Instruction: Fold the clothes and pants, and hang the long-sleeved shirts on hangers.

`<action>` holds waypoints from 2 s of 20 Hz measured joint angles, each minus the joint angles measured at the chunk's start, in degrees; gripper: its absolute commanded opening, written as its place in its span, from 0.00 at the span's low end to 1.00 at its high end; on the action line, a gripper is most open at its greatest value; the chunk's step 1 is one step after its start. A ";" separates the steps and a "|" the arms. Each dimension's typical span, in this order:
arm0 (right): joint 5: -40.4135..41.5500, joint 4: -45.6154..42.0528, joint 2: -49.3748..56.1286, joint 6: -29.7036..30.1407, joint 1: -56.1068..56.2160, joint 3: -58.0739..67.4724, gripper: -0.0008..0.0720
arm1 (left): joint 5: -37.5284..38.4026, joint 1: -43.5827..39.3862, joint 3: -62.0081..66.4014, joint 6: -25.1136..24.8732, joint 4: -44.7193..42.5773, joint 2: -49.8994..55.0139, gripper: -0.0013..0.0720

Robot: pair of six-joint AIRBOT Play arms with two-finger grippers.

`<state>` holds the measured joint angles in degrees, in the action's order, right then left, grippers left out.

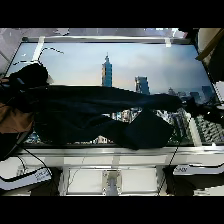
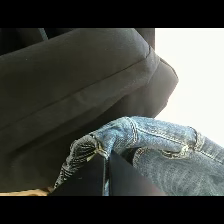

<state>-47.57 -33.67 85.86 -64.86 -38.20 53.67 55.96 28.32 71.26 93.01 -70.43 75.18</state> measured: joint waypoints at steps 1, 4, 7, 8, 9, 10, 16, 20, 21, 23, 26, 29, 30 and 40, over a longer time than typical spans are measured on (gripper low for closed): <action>-0.66 0.61 -0.39 0.02 0.13 2.75 0.04 | 0.00 0.00 0.00 0.00 0.02 0.00 0.05; -2.67 2.75 -1.25 0.11 0.31 13.90 0.04 | 0.11 -0.02 0.00 0.00 0.13 0.04 0.05; -5.68 4.00 -1.64 1.03 0.33 27.15 0.04 | 0.13 -0.04 0.00 0.00 0.26 0.04 0.05; -7.56 3.65 -1.68 1.51 0.31 31.04 0.04 | 0.11 -0.07 0.00 0.02 0.24 0.04 0.05; -9.99 2.40 -1.81 1.90 0.31 33.86 0.04 | 0.04 -0.07 0.00 0.02 0.24 0.04 0.05; -13.25 0.39 -1.92 2.21 0.35 35.85 0.04 | -0.02 -0.07 0.00 0.02 0.11 0.04 0.05; -28.65 -18.01 -1.99 2.51 0.52 24.50 0.04 | -0.04 -0.04 0.00 0.02 -0.13 0.04 0.05; -24.26 -23.65 -1.64 -0.02 0.50 9.60 0.47 | 0.02 0.00 0.00 0.02 -0.09 0.04 0.05; -23.30 -24.41 -1.62 -0.50 0.48 7.67 0.60 | 0.04 0.00 0.00 0.02 -0.09 0.04 0.13; -22.12 -24.72 -1.77 -1.46 0.48 6.58 0.60 | -0.35 0.00 0.00 0.02 -0.07 0.04 0.80; -23.43 -24.46 -2.43 -2.80 0.50 10.08 0.60 | 0.04 0.07 0.00 0.02 0.09 -0.61 0.87; -28.76 -25.40 -4.20 -2.97 0.50 15.19 0.60 | 3.30 0.87 0.00 -0.15 -2.19 -3.58 0.87; -30.62 -25.94 -5.14 -2.89 0.48 16.31 0.60 | 5.46 1.16 -0.11 -0.20 -4.39 -5.03 0.87; -34.36 -26.18 -7.72 -1.79 14.38 18.16 0.60 | 21.33 4.15 -22.75 1.03 -19.06 -18.34 0.68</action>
<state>-81.93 -59.86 78.15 -66.65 -23.81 71.83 77.30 32.47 48.51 94.04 -89.49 56.84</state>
